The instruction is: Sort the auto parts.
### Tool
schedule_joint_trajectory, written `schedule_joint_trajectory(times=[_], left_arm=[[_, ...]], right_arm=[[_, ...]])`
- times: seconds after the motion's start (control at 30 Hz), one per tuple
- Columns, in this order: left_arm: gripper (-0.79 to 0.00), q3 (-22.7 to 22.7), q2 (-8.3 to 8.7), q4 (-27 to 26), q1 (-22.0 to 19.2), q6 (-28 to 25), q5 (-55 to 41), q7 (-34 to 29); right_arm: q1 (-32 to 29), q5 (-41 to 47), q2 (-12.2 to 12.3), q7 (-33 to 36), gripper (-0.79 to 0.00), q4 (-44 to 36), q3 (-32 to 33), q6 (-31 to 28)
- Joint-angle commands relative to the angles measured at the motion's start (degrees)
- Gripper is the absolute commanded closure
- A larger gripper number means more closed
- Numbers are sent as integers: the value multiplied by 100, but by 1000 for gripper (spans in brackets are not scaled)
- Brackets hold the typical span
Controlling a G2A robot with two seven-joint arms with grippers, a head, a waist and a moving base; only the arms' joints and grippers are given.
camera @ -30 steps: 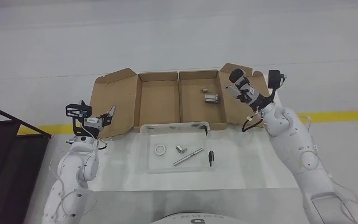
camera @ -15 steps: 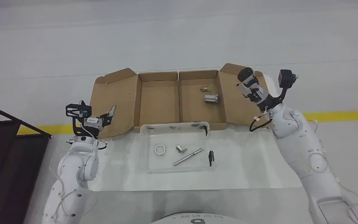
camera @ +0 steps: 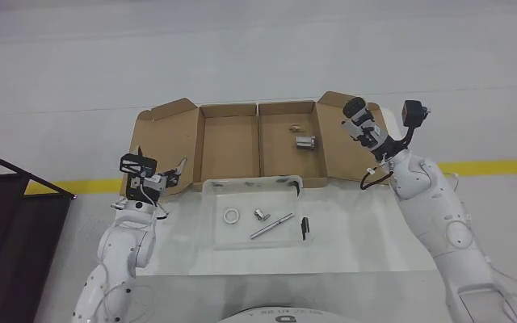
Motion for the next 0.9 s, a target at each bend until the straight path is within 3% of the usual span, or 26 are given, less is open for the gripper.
schedule_joint_trajectory(times=[0.0, 0.13, 0.4, 0.5, 0.57, 0.7, 0.87], left_arm=[[-785, 31, 43, -193, 76, -919, 108, -140], [-785, -81, 131, -600, 230, -1991, 420, -450], [-785, -238, 143, -784, 348, -1884, 479, -482], [-785, -302, 206, -817, 445, -3247, -184, -280], [-785, -368, 255, -860, 458, -4049, -519, -509], [-785, -520, 346, -999, 435, -5121, -1006, -1218], [-785, -399, 431, -1512, 436, -5437, -1178, -2936]], right_arm=[[0, 1, 0, 0, -785, 0, 0, 0], [0, 1, 0, 0, -785, 0, 0, 0], [0, 1, 0, 0, -785, 0, 0, 0], [0, 1, 0, 0, -785, 0, 0, 0], [0, 1, 0, 0, -785, 0, 0, 0], [0, 1, 0, 0, -785, 0, 0, 0], [0, 1, 0, 0, -785, 0, 0, 0]])
